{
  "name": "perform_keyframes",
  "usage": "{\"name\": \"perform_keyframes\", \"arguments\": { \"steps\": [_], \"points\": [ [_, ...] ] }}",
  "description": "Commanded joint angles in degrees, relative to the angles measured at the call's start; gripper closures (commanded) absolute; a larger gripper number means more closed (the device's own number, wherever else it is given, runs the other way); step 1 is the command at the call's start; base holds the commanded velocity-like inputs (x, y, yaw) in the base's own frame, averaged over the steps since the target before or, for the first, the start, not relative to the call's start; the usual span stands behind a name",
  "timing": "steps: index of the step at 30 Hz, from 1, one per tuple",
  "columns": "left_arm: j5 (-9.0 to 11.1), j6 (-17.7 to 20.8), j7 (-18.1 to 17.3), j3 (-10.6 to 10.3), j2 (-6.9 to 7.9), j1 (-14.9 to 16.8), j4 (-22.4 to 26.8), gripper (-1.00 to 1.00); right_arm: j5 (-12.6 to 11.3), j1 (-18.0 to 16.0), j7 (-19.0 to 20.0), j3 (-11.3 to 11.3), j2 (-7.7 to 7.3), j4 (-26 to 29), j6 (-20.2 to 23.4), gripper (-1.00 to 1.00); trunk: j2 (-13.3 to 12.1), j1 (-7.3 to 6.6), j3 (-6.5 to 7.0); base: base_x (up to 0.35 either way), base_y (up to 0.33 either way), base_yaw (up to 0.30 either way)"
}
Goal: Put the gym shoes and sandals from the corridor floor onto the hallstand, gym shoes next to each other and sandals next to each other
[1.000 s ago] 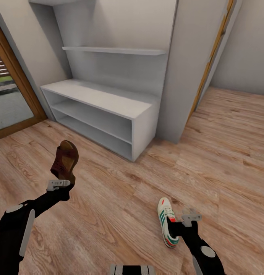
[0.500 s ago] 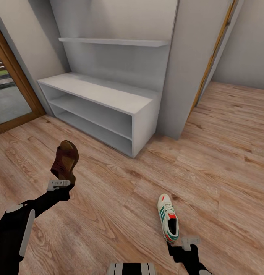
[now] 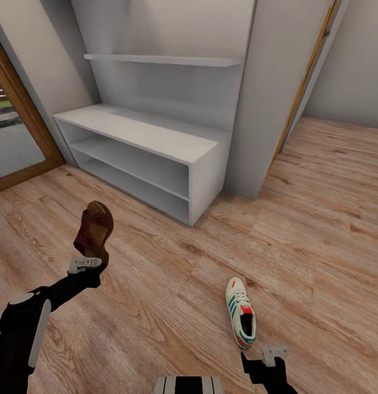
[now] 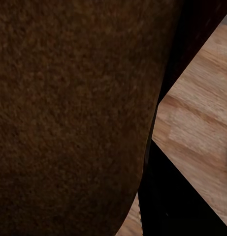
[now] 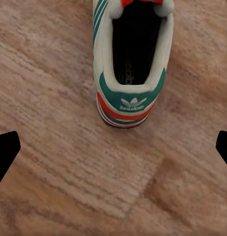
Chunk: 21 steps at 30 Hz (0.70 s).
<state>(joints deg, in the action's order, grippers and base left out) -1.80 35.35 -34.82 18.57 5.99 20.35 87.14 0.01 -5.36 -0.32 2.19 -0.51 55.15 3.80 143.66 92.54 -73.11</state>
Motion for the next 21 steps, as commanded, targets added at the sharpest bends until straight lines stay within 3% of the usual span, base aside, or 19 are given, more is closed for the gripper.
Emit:
{"name": "perform_keyframes", "arguments": {
  "steps": [1, 12, 18, 21],
  "points": [
    [-0.4, 0.2, -0.5, -0.2, -0.01, 0.0, 0.1, 1.00, 0.0, 0.0, 0.0, 0.1, -0.07, 0.2, 0.3, -1.00, 0.0, -0.01, -0.04, 0.000, 0.000, 0.000],
    [-0.4, 0.2, -0.5, -1.2, -0.01, 0.0, 0.0, 1.00, 0.0, -0.5, -0.1, -0.1, 0.05, 0.9, 0.6, -1.00, 0.0, -0.01, -0.04, 0.000, 0.000, 0.000],
    [-0.4, 0.2, -0.5, -1.3, -0.08, 0.0, 0.0, 1.00, 0.0, -5.6, -0.1, -0.1, 0.02, 1.7, 1.1, -1.00, 0.0, -0.01, -0.04, 0.000, 0.000, 0.000],
    [-0.4, 0.2, -0.5, -1.3, -0.09, 0.0, 0.0, 1.00, 0.0, -6.5, -0.1, -0.1, 0.00, 1.7, 0.9, -1.00, 0.0, -0.01, -0.04, 0.000, 0.000, 0.000]
  ]
}}
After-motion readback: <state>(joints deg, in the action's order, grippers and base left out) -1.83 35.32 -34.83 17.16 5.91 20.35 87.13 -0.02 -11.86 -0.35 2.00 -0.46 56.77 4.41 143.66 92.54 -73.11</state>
